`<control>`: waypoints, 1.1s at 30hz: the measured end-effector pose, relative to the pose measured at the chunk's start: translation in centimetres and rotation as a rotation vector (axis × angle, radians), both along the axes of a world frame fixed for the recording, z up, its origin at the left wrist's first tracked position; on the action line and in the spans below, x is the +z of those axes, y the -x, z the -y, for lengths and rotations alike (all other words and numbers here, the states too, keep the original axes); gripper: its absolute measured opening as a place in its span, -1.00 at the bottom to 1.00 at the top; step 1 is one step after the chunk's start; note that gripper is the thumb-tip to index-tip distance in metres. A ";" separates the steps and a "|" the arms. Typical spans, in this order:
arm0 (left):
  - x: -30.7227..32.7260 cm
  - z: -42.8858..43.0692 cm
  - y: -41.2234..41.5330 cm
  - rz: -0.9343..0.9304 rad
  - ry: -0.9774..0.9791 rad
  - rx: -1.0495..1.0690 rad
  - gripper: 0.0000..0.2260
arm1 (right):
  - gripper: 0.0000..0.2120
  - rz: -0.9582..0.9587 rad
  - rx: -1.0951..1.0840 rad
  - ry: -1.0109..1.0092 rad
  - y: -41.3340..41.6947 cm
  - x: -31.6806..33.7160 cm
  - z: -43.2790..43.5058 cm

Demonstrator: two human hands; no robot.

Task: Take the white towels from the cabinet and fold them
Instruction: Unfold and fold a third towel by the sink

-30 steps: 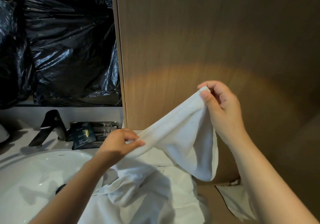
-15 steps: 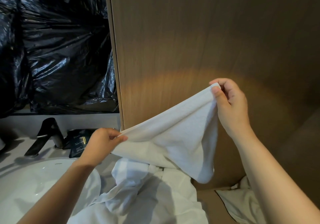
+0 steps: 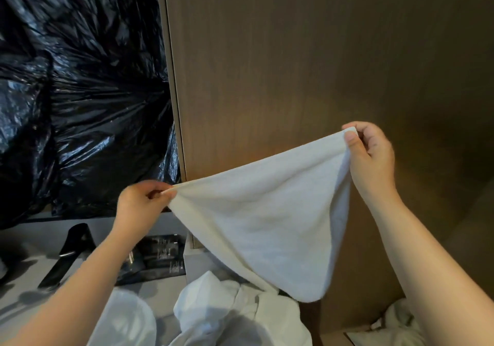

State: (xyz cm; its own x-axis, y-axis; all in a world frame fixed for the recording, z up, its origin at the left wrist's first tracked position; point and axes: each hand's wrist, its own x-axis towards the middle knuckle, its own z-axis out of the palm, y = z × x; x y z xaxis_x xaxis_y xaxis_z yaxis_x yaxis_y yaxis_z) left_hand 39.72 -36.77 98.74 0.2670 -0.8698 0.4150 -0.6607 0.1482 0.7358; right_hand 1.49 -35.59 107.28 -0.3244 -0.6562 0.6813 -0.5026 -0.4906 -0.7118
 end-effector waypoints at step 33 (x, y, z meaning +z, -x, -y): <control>7.8 2.2 1.5 -0.144 0.342 0.129 -0.90 | -0.79 0.112 -0.065 -0.077 0.5 0.2 2.8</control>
State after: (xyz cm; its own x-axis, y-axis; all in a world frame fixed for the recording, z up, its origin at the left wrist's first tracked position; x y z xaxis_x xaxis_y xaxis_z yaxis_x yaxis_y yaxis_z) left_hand 38.27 -38.95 106.55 0.4414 -0.6431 0.6257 -0.5837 0.3238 0.7446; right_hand 1.03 -38.37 107.47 -0.4389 -0.6804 0.5869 -0.4465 -0.4017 -0.7995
